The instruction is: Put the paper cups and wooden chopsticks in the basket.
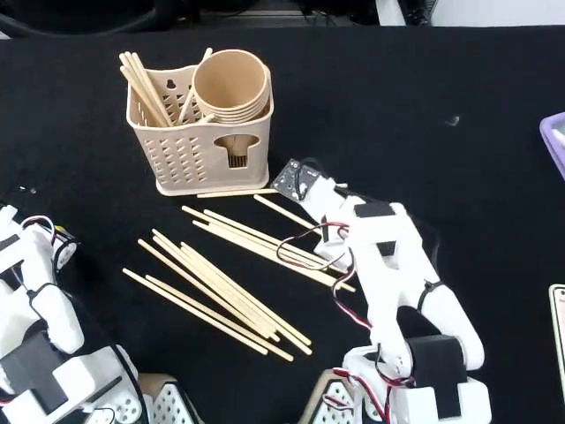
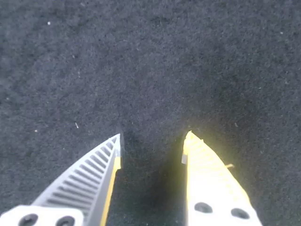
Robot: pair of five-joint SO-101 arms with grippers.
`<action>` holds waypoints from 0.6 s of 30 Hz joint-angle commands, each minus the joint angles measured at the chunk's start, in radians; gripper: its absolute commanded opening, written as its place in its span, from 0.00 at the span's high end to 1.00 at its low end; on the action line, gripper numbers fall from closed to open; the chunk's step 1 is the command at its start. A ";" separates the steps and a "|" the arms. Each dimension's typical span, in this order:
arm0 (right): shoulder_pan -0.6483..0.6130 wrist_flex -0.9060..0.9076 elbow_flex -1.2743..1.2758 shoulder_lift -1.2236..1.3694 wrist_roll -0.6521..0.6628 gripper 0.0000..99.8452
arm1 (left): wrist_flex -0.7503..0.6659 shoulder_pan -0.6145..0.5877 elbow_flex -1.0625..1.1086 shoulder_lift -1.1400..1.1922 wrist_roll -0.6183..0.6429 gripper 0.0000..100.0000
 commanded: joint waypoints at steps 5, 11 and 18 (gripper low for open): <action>-0.003 -0.072 -0.028 0.012 0.011 0.78 | -0.002 0.004 -0.019 -0.014 0.003 0.78; -0.026 -0.078 -0.093 0.148 0.006 0.78 | -0.002 0.005 -0.019 -0.014 0.003 0.78; -0.021 -0.072 -0.174 0.249 0.006 0.82 | -0.002 0.008 -0.019 -0.014 0.003 0.78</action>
